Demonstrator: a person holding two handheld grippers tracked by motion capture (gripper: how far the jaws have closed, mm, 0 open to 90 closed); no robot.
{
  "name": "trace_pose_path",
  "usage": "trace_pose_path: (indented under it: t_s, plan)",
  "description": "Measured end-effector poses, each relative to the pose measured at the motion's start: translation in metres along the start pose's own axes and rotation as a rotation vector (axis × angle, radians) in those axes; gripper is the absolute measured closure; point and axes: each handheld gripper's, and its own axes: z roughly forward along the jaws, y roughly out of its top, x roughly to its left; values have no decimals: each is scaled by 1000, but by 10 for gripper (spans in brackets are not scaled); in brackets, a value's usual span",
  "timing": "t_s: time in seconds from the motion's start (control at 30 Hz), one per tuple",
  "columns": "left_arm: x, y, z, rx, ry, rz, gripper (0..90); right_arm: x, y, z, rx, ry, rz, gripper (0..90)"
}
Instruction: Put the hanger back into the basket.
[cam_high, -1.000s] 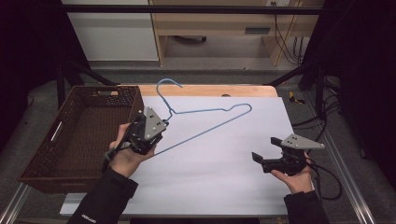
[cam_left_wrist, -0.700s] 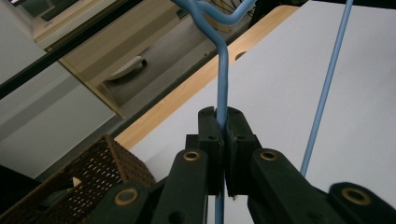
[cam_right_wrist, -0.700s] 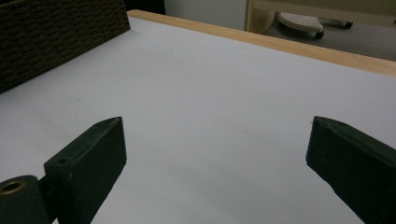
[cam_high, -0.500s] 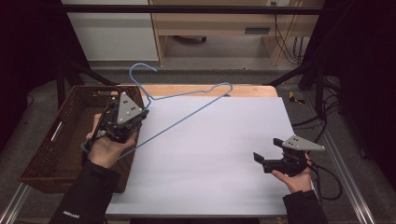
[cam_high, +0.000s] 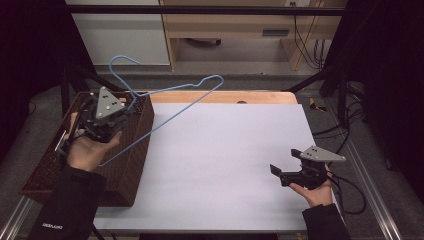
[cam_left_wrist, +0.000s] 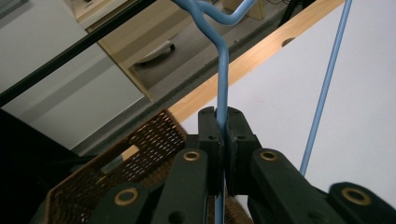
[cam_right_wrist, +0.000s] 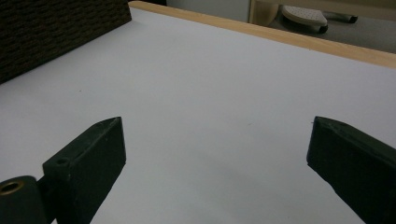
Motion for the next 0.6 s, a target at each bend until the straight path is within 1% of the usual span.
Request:
trace_pose_path:
  t_s: [0.17,0.2,0.3,0.47,0.6]
  plan:
    - [19,-11,-2,29,40,-18,870,0,0,0,2,1,0,53]
    - [23,-15,-3,41,56,-18,870,1,0,0,-2,4,10,53]
    - [32,-23,-4,68,81,-18,870,0,0,0,5,1,0,53]
    - [47,-38,-4,96,114,-44,870,1,0,1,10,1,-4,53]
    - [57,-49,-4,122,139,-56,870,1,0,2,14,1,-2,53]
